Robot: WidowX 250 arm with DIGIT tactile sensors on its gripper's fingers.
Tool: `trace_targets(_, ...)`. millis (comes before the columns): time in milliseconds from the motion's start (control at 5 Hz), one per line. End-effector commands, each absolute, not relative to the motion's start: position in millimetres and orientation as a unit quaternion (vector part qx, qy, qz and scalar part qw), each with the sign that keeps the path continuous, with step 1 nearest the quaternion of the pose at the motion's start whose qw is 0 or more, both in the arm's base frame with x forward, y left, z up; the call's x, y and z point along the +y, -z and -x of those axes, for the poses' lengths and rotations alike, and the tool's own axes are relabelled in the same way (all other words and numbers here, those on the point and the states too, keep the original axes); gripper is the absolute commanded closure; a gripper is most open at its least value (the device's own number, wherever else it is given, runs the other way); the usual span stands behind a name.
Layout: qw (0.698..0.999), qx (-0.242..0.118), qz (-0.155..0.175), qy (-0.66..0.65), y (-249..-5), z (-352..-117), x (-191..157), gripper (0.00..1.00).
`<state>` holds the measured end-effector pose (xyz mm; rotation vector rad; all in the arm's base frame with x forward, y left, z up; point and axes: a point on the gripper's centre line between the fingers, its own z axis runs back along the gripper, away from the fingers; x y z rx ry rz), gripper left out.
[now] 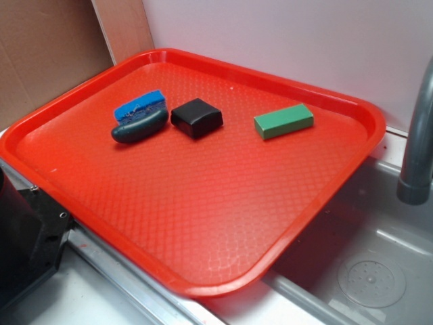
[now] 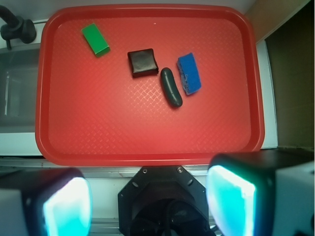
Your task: Grab the green block.
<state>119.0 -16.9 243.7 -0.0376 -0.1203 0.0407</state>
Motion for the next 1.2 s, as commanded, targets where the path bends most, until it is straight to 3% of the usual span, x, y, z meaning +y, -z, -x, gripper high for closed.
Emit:
trace_targets(0, 0.998, -0.060, 0.019, -0.020, -243.7, -119.0, -16.9, 0.00)
trace_targets(400, 0.993, -0.120, 0.000, 0.006, -229.2, -160.7, -28.2, 0.00)
trace_targets(800, 0.985, -0.172, 0.014, 0.015, -197.8, -210.4, -46.8, 0.00)
trace_targets(1000, 0.982, -0.186, -0.006, 0.030, -172.1, -249.2, -61.9, 0.00)
